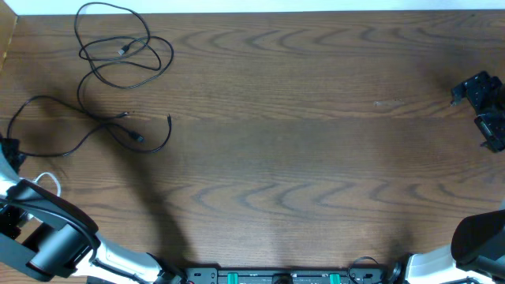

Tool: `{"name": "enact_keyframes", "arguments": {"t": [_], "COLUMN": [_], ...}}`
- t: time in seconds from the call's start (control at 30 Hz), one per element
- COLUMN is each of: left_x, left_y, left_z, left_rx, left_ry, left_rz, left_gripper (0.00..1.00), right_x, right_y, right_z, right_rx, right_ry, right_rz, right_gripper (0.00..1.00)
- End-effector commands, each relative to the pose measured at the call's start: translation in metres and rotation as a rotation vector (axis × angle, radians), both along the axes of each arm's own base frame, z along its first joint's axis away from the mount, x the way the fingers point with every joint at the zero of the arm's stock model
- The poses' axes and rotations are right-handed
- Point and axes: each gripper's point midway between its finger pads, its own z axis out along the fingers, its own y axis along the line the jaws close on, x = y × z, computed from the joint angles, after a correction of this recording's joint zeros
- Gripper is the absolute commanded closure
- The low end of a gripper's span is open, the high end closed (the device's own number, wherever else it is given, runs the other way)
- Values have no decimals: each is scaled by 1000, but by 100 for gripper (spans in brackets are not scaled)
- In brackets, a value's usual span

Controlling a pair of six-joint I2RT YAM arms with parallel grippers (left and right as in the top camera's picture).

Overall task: Untangle cables
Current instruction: 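Lower the white cable at the lower left edge with the left gripper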

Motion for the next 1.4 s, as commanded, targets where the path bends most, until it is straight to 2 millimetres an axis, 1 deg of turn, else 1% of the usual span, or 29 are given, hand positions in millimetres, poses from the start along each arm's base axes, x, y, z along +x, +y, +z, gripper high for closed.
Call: {"name": "enact_keyframes", "arguments": {"t": [0.0,0.07,0.17,0.2,0.23,0.27,0.33,0.37,0.4,0.43,0.47,0.5,0.63,0.8,0.9,1.0,1.07,1.1,1.13,1.17,1.2,1.23,1.37], "left_x": [-6,-2,12,16,21,24,28,28,28,28,29,31,39,36,32,27,18,10,1,-7,-11,-15,-19], "left_y": [13,15,13,11,8,6,3,3,2,2,1,-1,-8,-12,-17,-20,-18,-16,-13,-11,-10,-9,-13], "left_z": [-5,-9,-20,-23,-27,-30,-36,-37,-38,-39,-39,-39,-40,-41,-43,-44,-44,-44,-43,-43,-43,-45,-62], "left_rx": [12,4,-42,-59,-79,-95,-122,-127,-130,-133,-139,-148,-181,-199,-222,-235,-223,-212,-197,-182,-174,-170,-176], "left_ry": [26,21,-25,-42,-63,-78,-94,-94,-92,-93,-99,-111,-140,-120,-106,-87,-36,6,50,98,119,141,152], "left_rz": [-19,-56,-116,-127,-135,-142,-150,-151,-150,-152,-154,-159,-222,-248,-245,-241,-227,-214,-202,-189,-183,-178,-176], "left_gripper": [92,92,92,92,88,83,63,51,41,35,31,30,30,30,35,36,37,38,44,58,62,64,64], "right_x": [0,0,0,0,0,0,0,0,0,0,0,0,0,0,0,0,0,0,0,0,0,0,-1], "right_y": [0,0,0,0,0,0,0,0,0,0,0,0,0,0,0,0,0,0,0,0,0,0,0], "right_z": [0,0,0,0,0,0,0,0,0,0,0,0,0,0,0,0,0,0,0,0,0,0,0], "right_rx": [-3,-3,-3,-3,-3,-3,-3,-3,-3,-3,-3,-3,-3,-3,-3,-3,-3,-3,-3,-3,-3,-3,-3], "right_ry": [1,1,1,1,1,1,1,1,1,1,1,1,1,1,1,1,1,1,1,1,1,1,1], "right_rz": [-11,-11,-11,-11,-11,-11,-11,-11,-11,-11,-11,-11,-11,-11,-11,-11,-11,-11,-11,-11,-11,-11,-11], "right_gripper": [1,1,1,1,1,1,1,1,1,1,1,1,1,1,1,1,1,1,1,1,1,1,1]}}
